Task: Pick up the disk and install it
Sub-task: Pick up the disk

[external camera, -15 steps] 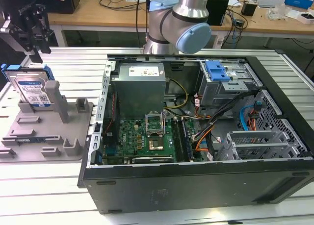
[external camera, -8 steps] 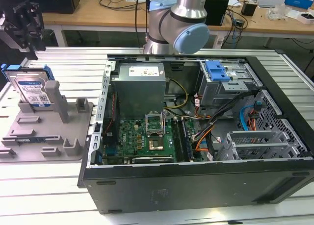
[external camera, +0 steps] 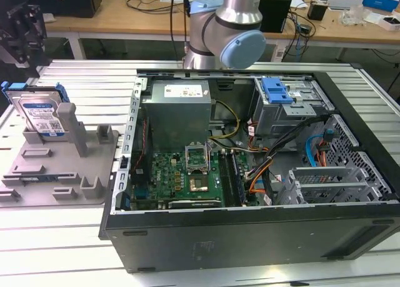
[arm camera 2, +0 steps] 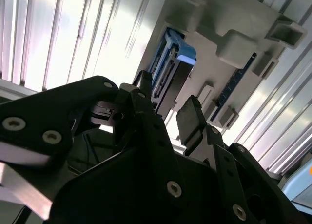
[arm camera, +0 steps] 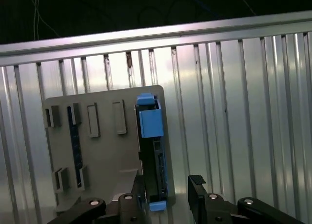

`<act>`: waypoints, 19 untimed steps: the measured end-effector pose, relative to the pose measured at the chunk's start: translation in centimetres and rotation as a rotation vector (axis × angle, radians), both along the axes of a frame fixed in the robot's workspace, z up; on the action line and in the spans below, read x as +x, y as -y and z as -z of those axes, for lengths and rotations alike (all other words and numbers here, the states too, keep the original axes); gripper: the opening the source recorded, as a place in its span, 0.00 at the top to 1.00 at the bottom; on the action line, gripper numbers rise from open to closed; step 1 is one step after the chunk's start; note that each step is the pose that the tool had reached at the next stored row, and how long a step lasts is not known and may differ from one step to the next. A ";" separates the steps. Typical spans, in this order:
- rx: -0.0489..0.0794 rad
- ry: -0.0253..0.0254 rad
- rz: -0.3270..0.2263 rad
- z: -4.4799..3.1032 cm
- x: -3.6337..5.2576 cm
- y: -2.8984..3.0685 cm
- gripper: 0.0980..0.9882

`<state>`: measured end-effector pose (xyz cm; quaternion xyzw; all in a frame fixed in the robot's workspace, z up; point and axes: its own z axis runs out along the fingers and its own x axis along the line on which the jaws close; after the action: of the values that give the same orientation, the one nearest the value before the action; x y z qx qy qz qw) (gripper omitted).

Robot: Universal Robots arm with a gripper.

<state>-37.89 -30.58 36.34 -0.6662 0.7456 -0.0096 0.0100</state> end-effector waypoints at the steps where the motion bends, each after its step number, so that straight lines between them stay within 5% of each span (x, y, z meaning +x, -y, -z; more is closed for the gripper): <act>1: 0.000 -0.0002 -0.001 0.03 -0.28 -0.03 0.57; 8: -0.002 -0.0046 -0.021 0.47 -2.27 -0.09 0.57; 15: -0.002 -0.0208 -0.043 1.18 -3.43 -0.09 0.57; 19: -0.002 -0.0346 -0.049 1.55 -3.52 0.54 0.57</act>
<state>-41.41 -31.12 34.79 -0.6844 0.7291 0.0013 -0.0035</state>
